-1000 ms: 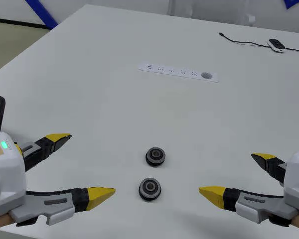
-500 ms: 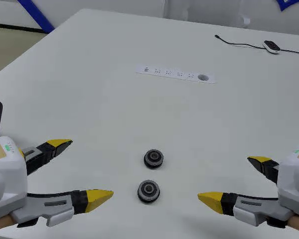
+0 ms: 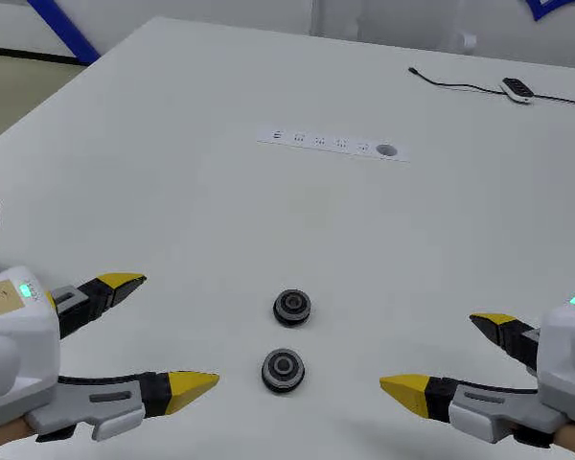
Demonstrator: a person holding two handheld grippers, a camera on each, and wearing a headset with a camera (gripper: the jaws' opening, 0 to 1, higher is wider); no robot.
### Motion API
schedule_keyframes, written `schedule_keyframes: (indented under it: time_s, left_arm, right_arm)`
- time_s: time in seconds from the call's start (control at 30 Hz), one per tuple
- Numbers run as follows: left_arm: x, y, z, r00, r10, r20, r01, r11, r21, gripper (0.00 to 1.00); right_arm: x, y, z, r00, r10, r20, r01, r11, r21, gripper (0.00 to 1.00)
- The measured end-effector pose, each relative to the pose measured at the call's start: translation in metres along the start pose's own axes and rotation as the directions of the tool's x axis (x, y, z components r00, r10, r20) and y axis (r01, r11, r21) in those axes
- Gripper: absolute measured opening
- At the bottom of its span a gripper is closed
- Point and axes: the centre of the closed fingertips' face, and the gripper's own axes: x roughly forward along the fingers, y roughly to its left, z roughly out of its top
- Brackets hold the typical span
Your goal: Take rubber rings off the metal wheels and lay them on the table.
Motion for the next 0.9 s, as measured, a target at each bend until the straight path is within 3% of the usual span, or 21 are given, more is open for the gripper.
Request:
schedule_keyframes:
  time_s: [0.33,0.9]
  left_arm:
    - [0.008,0.002,0.005,0.9998,-0.014,-0.017,0.015,0.999,0.044,0.74]
    - [0.033,-0.019,0.005,0.9912,-0.096,-0.091,0.107,0.986,0.124,0.62]
  right_arm:
    - [0.002,0.002,0.001,0.9994,0.012,0.033,-0.015,0.996,0.083,0.82]
    - [0.005,0.01,-0.008,0.9956,0.034,0.087,-0.055,0.967,0.25,0.66]
